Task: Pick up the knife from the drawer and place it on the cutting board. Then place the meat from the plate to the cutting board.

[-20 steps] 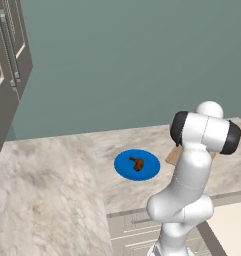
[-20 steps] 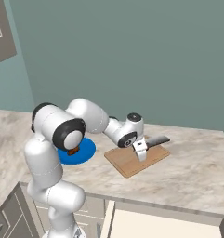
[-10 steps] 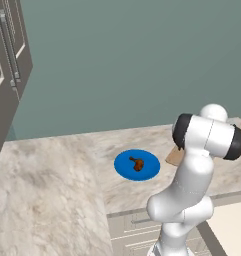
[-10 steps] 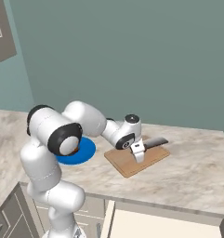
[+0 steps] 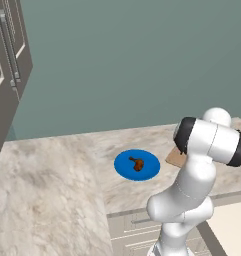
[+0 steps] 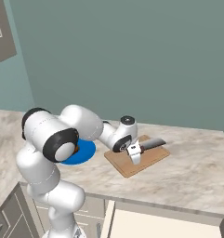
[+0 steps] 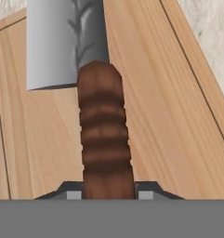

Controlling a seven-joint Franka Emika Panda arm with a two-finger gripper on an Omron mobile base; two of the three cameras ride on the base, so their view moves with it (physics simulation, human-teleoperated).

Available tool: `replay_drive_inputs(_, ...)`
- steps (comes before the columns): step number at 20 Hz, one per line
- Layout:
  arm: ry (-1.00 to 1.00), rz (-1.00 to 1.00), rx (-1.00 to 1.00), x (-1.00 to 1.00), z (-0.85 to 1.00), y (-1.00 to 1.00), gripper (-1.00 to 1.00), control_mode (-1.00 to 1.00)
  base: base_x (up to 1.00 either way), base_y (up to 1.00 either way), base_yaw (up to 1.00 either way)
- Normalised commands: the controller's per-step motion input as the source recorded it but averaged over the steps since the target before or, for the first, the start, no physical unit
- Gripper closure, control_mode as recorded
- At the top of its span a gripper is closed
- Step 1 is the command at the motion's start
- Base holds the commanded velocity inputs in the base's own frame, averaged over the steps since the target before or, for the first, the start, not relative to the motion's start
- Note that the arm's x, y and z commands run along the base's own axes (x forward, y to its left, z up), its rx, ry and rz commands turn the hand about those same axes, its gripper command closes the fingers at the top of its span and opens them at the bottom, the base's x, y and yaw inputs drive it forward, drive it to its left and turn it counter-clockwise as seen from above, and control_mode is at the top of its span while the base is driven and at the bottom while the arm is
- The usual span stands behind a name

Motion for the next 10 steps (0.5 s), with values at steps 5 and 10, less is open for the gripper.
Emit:
replay_drive_inputs(5, 0.0, 0.0, 0.0, 0.0, 0.0, 0.0, -1.0, -1.0, 0.0, 0.0, 0.0)
replay_drive_inputs(10, 0.0, 0.0, 0.0, 0.0, 0.38, 0.03, -1.0, -1.0, 0.0, 0.0, 0.0)
